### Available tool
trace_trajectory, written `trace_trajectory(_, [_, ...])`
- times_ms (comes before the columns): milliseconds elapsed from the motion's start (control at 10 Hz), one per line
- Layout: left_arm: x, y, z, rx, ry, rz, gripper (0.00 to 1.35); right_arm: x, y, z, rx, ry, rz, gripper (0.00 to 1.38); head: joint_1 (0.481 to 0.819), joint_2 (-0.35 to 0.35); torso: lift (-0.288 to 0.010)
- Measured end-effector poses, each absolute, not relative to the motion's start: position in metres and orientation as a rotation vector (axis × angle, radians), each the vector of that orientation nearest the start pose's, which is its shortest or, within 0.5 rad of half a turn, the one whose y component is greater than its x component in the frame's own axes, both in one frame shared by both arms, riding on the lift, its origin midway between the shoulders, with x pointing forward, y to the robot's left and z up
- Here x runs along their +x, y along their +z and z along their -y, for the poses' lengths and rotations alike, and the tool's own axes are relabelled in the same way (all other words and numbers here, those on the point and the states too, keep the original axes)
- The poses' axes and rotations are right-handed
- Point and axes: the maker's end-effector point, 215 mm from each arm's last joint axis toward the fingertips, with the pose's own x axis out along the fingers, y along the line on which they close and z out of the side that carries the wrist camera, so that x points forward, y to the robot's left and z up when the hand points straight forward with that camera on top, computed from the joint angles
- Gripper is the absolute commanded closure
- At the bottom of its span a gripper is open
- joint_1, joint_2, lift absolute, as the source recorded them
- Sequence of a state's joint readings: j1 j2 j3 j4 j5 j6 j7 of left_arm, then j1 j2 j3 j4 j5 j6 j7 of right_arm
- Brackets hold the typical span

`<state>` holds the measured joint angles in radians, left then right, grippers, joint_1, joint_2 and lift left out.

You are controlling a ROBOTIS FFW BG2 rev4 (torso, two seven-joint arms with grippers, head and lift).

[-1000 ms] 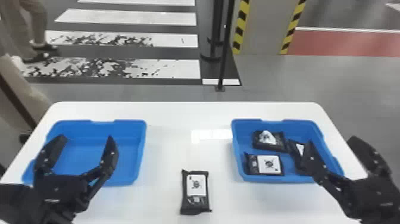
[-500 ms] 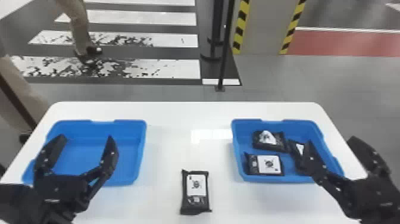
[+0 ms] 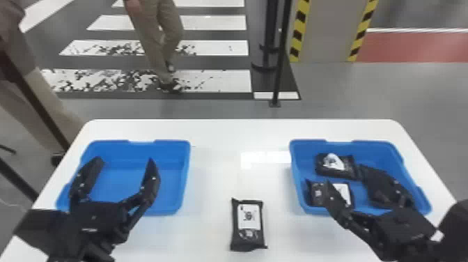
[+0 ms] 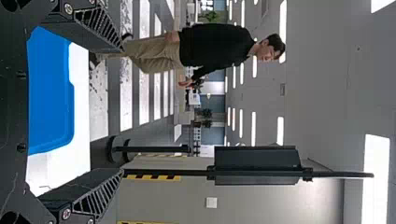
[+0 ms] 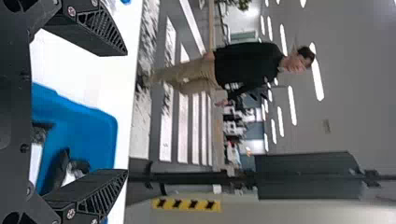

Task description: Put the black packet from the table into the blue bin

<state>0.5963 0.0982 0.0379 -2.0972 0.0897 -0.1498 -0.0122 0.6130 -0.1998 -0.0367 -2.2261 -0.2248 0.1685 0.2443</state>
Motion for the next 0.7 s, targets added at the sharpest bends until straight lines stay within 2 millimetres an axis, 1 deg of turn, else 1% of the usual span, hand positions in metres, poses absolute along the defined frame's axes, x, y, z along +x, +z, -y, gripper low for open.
trace_trajectory(100, [0.418, -0.304, -0.250, 0.012, -0.031, 0.080, 0.12, 0.410, -0.362, 0.166, 0.055, 0.430, -0.219, 0.13, 0.695, 0.107, -0.110])
trace_trajectory(200, [0.418, -0.304, -0.249, 0.010, -0.031, 0.078, 0.12, 0.415, -0.387, 0.152, 0.032, 0.482, -0.301, 0.13, 0.695, 0.130, -0.110])
trace_trajectory(300, [0.418, -0.305, -0.249, 0.010, -0.032, 0.077, 0.12, 0.420, -0.408, 0.139, 0.010, 0.519, -0.369, 0.13, 0.695, 0.146, -0.110])
trace_trajectory(400, [0.419, -0.305, -0.249, 0.009, -0.033, 0.077, 0.12, 0.422, -0.424, 0.119, -0.001, 0.570, -0.415, 0.14, 0.695, 0.160, -0.110])
trace_trajectory(600, [0.419, -0.305, -0.248, 0.008, -0.033, 0.077, 0.12, 0.421, -0.443, 0.079, -0.023, 0.665, -0.475, 0.14, 0.695, 0.218, -0.110])
trace_trajectory(700, [0.420, -0.305, -0.248, 0.008, -0.033, 0.076, 0.12, 0.417, -0.454, 0.063, -0.033, 0.705, -0.512, 0.13, 0.695, 0.244, -0.110])
